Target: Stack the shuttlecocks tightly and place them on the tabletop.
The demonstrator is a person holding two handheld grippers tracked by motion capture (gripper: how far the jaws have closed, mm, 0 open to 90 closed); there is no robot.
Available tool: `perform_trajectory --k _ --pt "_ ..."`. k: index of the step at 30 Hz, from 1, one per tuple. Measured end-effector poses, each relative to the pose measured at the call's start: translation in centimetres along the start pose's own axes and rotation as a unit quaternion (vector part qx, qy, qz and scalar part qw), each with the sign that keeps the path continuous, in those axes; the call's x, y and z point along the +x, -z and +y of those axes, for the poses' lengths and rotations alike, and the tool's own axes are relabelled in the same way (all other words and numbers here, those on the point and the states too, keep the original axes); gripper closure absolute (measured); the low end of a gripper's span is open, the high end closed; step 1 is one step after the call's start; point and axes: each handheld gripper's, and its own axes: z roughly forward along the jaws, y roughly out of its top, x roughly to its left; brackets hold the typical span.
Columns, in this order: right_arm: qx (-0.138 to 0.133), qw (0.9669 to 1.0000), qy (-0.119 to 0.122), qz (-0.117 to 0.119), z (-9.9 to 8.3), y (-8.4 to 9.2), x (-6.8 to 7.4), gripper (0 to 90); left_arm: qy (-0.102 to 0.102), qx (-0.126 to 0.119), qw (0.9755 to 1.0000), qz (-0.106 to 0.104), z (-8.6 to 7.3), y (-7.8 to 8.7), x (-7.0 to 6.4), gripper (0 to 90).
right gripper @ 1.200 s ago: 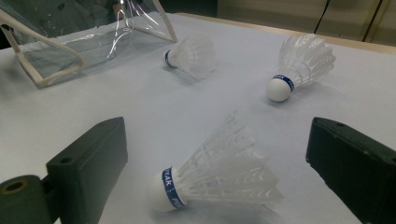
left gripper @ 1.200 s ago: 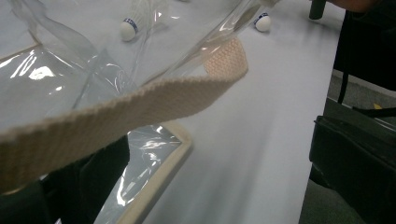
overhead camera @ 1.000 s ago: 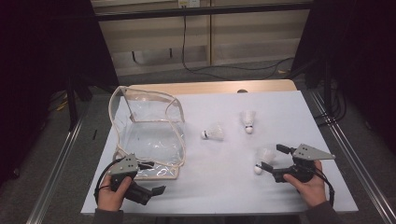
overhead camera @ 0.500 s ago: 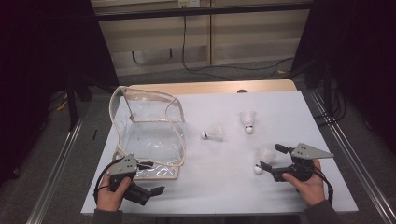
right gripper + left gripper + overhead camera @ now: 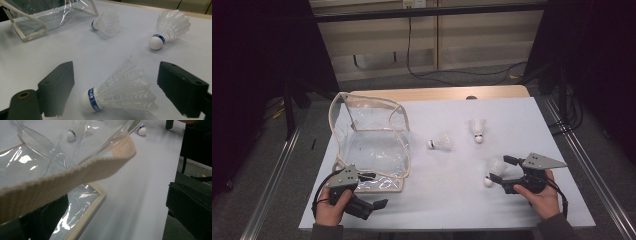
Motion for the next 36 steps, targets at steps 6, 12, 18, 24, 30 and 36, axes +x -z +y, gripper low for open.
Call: perform_trajectory --k 6,12,18,24,30,36 --pt "0.011 0.9999 0.004 0.01 -0.1 -0.2 0.1 22.7 0.0 -0.001 1.0 0.0 0.0 0.0 0.0 4.0" --pt "0.025 0.9995 0.002 0.017 -0.1 -0.1 0.1 35.2 0.001 -0.002 1.0 -0.001 0.0 -0.1 0.0 3.9" --pt "0.052 0.998 -0.014 0.032 -0.3 0.2 0.0 57.1 0.001 -0.002 1.0 -0.001 0.0 -0.1 -0.1 3.7" --pt "0.057 0.995 -0.047 0.066 -0.2 0.7 -0.2 82.3 0.0 -0.001 1.0 -0.002 0.0 -0.1 -0.1 3.7" --pt "0.052 0.9938 -0.062 0.076 0.1 0.9 -0.1 88.9 0.002 -0.004 1.0 -0.003 0.0 -0.2 -0.1 3.7" --pt "0.043 0.9945 -0.065 0.071 0.4 0.9 -0.1 89.2 0.002 -0.005 1.0 -0.003 0.0 -0.2 -0.2 3.7"
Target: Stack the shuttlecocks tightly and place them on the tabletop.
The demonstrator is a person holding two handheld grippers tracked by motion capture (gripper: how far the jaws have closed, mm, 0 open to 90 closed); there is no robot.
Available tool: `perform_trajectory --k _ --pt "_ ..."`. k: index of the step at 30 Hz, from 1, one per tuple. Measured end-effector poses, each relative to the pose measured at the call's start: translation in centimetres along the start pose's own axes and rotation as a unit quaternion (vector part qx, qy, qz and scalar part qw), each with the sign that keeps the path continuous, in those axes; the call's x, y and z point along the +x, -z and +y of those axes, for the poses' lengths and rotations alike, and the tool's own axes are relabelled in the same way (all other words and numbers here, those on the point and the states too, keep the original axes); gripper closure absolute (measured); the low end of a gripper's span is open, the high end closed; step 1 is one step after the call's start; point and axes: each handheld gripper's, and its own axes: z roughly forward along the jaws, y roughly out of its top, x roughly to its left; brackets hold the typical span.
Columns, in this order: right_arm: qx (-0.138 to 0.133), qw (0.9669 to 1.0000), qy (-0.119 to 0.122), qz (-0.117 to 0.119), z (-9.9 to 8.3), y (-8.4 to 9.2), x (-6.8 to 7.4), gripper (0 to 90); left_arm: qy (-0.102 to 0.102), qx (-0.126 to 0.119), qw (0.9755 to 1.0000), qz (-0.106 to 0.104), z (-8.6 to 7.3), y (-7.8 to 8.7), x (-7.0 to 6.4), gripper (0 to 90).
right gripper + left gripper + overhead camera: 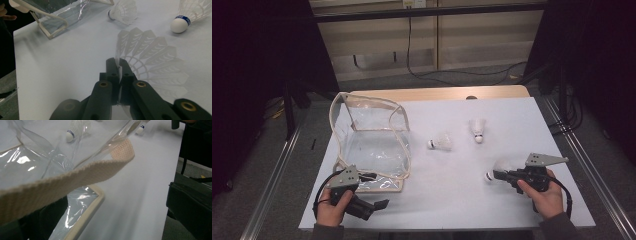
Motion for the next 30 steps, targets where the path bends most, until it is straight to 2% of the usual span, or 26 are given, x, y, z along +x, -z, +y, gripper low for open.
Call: perform_trajectory --k 5,9,15,23,30 --pt "-0.013 0.9999 -0.002 -0.008 0.6 -0.1 -0.1 89.2 0.0 -0.002 1.0 0.0 0.0 0.0 0.0 3.7" --pt "-0.013 0.9998 -0.003 -0.016 0.9 -0.5 -0.4 88.7 0.0 -0.002 1.0 0.0 0.0 0.0 0.0 3.7" --pt "0.019 0.9993 -0.004 -0.032 0.5 -1.1 -0.5 82.8 -0.003 0.0 1.0 -0.001 0.0 0.0 0.0 3.6" --pt "0.046 0.9976 0.019 -0.048 0.0 0.2 -0.6 76.1 -0.001 -0.001 1.0 -0.001 0.0 0.0 0.0 3.5" --pt "0.07 0.9961 0.017 -0.051 -0.9 1.1 -0.8 73.4 -0.003 -0.002 1.0 0.001 0.0 0.0 0.0 3.6"
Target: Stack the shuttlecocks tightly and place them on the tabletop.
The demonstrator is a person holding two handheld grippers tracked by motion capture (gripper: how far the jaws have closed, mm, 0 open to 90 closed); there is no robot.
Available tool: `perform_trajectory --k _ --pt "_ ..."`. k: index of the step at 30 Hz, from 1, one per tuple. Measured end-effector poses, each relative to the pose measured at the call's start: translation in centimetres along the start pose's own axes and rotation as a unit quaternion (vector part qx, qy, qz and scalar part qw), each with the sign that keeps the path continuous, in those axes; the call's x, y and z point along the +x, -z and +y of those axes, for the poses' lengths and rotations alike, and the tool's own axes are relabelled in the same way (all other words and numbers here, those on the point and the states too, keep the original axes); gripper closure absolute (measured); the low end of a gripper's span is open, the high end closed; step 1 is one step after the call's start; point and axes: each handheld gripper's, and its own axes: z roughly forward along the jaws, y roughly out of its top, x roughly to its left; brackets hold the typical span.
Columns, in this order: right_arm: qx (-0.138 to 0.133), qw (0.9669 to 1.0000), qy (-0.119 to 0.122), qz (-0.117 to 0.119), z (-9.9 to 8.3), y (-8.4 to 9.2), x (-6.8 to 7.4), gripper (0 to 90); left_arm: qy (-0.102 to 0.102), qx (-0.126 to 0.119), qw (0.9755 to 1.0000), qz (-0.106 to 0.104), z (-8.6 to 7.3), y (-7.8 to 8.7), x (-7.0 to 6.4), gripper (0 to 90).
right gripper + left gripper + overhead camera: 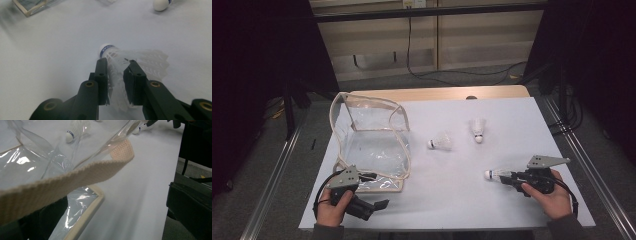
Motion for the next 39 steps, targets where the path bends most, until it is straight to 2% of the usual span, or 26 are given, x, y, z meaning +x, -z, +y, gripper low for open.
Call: perform_trajectory --k 3,7,9,14,25,31,39 --pt "0.007 1.0 -0.002 0.001 -0.2 0.0 0.0 75.8 0.001 0.0 1.0 -0.001 0.0 0.0 0.0 3.6" --pt "0.017 0.9998 0.0 0.014 -0.2 -0.3 0.1 86.7 0.002 -0.001 1.0 -0.001 0.0 0.0 0.0 3.5" --pt "0.018 0.9996 0.0 0.021 -0.1 -0.4 0.2 89.1 0.002 0.0 1.0 -0.001 0.0 0.0 0.0 3.6" --pt "0.015 0.9993 -0.007 0.032 0.3 -0.6 0.3 89.9 0.002 0.0 1.0 -0.002 0.0 0.0 0.0 3.5" --pt "-0.011 0.9994 -0.005 0.033 1.8 -0.9 0.1 90.0 0.001 0.0 1.0 -0.002 0.0 0.0 -0.1 3.5" --pt "-0.016 0.999 -0.008 0.041 2.6 -1.4 -0.1 90.0 0.001 -0.001 1.0 -0.004 0.0 0.0 0.0 3.5" --pt "-0.021 0.9991 -0.005 0.037 3.5 -1.6 -0.4 90.0 0.001 0.0 1.0 -0.003 0.0 0.0 0.0 3.5"
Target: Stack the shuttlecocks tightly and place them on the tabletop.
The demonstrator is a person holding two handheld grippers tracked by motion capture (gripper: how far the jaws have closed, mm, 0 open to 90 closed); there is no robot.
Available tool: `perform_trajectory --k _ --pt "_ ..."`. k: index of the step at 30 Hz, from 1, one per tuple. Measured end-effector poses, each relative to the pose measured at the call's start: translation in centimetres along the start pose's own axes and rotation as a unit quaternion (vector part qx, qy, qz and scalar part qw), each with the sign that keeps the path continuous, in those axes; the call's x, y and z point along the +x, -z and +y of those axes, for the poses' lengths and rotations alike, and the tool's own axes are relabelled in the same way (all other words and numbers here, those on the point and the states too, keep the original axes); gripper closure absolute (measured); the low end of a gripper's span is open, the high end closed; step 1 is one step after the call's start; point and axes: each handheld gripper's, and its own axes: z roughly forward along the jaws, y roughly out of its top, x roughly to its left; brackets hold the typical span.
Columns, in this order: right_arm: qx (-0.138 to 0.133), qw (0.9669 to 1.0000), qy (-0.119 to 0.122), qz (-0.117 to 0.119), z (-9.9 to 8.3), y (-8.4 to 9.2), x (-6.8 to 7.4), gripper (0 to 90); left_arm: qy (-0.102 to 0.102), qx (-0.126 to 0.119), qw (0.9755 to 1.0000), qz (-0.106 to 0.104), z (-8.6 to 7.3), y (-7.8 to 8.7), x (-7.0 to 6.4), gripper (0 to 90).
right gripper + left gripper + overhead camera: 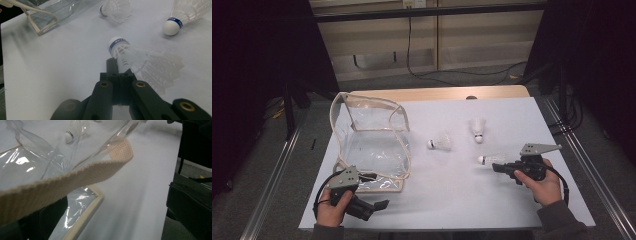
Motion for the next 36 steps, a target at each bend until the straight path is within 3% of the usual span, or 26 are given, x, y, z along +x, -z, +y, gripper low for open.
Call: perform_trajectory --k 12,36 --pt "-0.015 0.9998 -0.008 -0.005 1.0 0.1 -0.6 90.0 0.001 0.0 1.0 -0.001 0.0 0.0 0.0 3.5" --pt "-0.018 0.9996 -0.001 -0.02 3.0 -0.8 -1.7 90.0 0.0 -0.001 1.0 -0.002 0.0 0.0 0.0 3.6"
